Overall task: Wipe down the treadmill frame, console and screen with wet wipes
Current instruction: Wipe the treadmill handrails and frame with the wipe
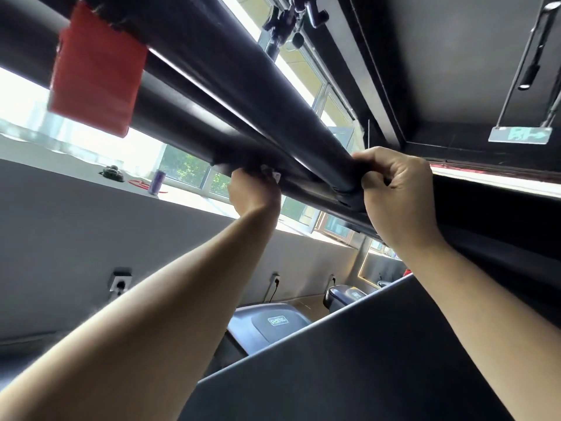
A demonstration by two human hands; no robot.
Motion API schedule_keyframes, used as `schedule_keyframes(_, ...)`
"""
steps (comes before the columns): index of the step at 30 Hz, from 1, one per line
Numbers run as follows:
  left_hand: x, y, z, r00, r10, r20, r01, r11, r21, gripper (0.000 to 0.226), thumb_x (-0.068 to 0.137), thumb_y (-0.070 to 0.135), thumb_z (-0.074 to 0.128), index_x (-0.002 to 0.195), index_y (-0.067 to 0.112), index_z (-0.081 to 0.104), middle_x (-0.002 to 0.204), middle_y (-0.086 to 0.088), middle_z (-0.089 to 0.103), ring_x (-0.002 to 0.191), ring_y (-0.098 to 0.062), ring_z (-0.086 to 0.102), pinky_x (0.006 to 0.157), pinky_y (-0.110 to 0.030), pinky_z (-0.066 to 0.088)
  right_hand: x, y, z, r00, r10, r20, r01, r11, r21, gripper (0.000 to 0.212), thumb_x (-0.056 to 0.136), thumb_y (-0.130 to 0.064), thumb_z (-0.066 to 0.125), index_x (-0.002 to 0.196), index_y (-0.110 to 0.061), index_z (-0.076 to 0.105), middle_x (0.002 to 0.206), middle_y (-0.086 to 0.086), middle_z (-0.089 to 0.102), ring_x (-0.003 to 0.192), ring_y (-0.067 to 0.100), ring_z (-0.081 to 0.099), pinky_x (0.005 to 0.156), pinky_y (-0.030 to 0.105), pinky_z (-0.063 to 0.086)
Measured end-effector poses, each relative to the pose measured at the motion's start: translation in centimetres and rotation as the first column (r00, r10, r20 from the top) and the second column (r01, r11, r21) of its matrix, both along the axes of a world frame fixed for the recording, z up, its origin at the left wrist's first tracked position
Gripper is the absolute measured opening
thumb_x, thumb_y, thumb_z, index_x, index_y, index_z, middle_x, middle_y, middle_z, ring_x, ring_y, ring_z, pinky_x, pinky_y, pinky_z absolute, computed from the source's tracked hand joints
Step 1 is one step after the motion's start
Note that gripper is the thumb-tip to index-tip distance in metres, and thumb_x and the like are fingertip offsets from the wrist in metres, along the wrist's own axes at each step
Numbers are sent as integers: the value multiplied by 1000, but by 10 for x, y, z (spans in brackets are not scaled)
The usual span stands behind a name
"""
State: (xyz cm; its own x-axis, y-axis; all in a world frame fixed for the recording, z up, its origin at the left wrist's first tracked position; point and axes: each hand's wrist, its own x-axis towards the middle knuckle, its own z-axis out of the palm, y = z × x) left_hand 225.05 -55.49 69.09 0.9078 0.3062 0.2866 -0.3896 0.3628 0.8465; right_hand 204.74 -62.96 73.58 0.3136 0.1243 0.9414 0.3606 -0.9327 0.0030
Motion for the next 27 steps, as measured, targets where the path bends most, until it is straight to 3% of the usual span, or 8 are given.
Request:
schedule_keyframes(2,-22,1,1,998,55,19,-56,997,53,21,95,30,61,94,13,74,87,-4,76,87,-31,70,78,-33,53,-1,-1,0,1000,0,2,0,1000,-5,44,81,-4,44,106,-13,79,91,-5,75,89,11,71,79,33,62)
schedule_keyframes(5,-65,-14,-6,988,-82,130,89,995,-49,6,96,16,58,92,13,61,82,1,65,81,-26,60,71,-32,40,0,-2,1,1000,-9,2,9,1000,-6,44,81,-5,44,108,-13,78,93,-4,76,91,11,71,82,32,61)
schedule_keyframes(10,-116,-46,-27,916,-238,323,279,957,-85,14,101,17,54,88,18,50,71,8,55,65,-13,49,66,-36,43,1,-3,1,1000,-9,11,9,1000,-8,46,80,-3,44,107,-14,79,92,-4,76,89,11,71,82,27,59)
schedule_keyframes(16,-65,-24,-5,976,-203,78,216,938,-271,16,104,30,54,94,17,55,77,12,58,69,-10,54,67,-24,35,0,-1,-3,1000,-5,22,5,1000,-6,45,82,-6,44,111,-13,78,96,-5,76,93,9,71,83,31,61)
schedule_keyframes(18,-44,-19,-1,972,-235,-25,211,911,-354,26,103,36,55,91,14,61,78,5,66,71,-12,61,68,-27,39,1,-1,-3,1000,-7,22,7,1000,-7,44,83,-7,44,110,-13,78,95,-5,76,93,10,70,83,34,62)
schedule_keyframes(21,-20,-21,0,922,-381,-66,271,758,-594,27,98,30,63,75,16,64,82,-4,74,89,-31,73,77,-29,53,0,-1,-2,1000,-11,4,11,1000,4,44,82,-7,43,109,-13,78,94,-4,76,92,12,71,81,38,62)
schedule_keyframes(24,-23,-19,0,873,-479,-91,318,700,-639,26,99,24,65,78,9,59,81,-3,67,68,-20,63,68,-24,49,-1,-1,-1,1000,-4,-7,4,1000,-1,45,82,-6,43,109,-13,78,95,-4,76,92,12,71,81,38,62)
schedule_keyframes(27,-49,-22,-1,767,-630,-120,420,635,-649,19,100,19,62,83,11,62,71,-4,60,48,-13,53,45,-19,41,-2,0,-1,1000,-10,-20,10,1000,-3,46,82,-6,43,110,-14,78,95,-5,76,93,11,71,81,37,62)
